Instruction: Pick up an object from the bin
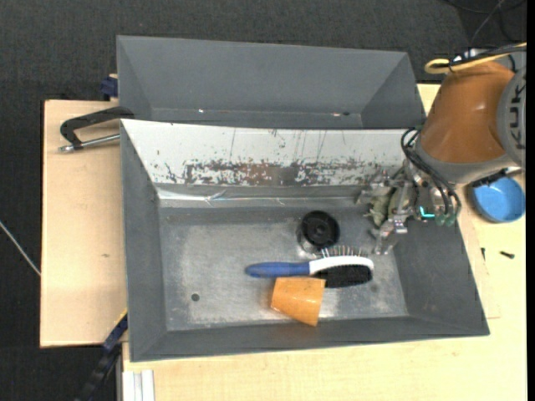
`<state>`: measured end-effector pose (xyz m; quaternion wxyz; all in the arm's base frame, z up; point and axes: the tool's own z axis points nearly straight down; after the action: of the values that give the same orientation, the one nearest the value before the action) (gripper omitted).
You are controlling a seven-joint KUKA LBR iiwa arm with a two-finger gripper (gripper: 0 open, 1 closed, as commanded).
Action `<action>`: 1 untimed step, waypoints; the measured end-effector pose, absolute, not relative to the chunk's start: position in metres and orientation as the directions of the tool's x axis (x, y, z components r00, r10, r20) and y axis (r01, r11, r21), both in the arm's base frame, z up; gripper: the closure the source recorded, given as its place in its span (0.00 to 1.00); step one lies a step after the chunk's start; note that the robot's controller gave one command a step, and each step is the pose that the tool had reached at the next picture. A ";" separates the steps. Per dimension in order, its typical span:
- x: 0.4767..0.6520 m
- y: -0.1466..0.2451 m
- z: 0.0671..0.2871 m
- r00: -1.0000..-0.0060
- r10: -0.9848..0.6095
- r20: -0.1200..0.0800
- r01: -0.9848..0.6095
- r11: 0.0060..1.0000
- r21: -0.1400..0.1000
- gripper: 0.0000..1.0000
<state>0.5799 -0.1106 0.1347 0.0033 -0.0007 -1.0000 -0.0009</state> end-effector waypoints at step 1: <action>0.528 -0.043 0.079 -0.999 0.048 -0.004 0.048 0.999 0.000 0.00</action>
Offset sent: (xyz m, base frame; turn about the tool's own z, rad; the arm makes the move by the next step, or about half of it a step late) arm -0.0527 0.0659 -0.0566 0.0472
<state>0.5283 -0.0429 0.0793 -0.0021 -0.0241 -0.9997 0.0000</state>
